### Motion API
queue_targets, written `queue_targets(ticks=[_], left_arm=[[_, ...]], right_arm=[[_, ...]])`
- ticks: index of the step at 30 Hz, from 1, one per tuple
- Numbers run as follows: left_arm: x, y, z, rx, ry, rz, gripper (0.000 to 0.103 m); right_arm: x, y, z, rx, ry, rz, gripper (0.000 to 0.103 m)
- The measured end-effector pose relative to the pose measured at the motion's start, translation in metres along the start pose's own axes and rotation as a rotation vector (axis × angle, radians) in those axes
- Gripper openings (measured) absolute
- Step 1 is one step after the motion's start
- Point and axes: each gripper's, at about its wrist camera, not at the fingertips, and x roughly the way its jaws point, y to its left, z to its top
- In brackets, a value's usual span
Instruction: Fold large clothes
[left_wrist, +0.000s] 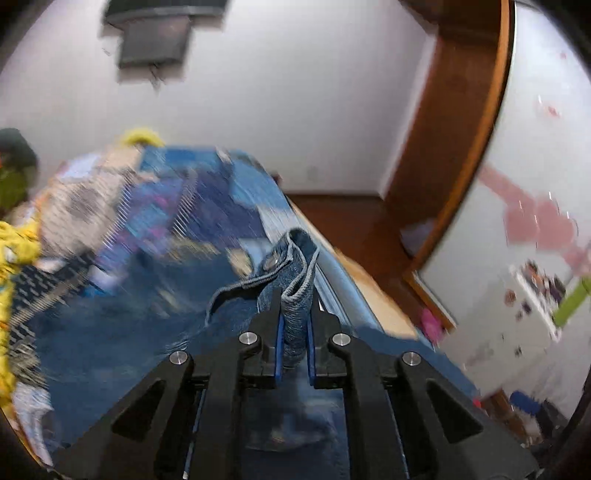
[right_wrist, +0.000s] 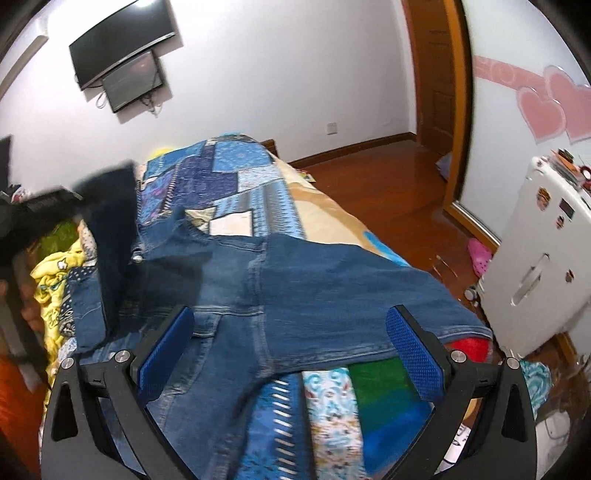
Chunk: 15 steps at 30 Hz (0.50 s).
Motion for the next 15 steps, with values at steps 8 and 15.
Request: queue_targets(ticks=[8, 15], left_arm=[[0.084, -0.045, -0.073, 0.061, 0.299, -0.053, 0.008], [0.088, -0.058, -0.096, 0.118, 0.431, -0.124, 0.02]], right_arm=[[0.01, -0.033, -0.011, 0.036, 0.05, -0.06, 0.103], [0.023, -0.062, -0.021, 0.109, 0.117, -0.083, 0.103]])
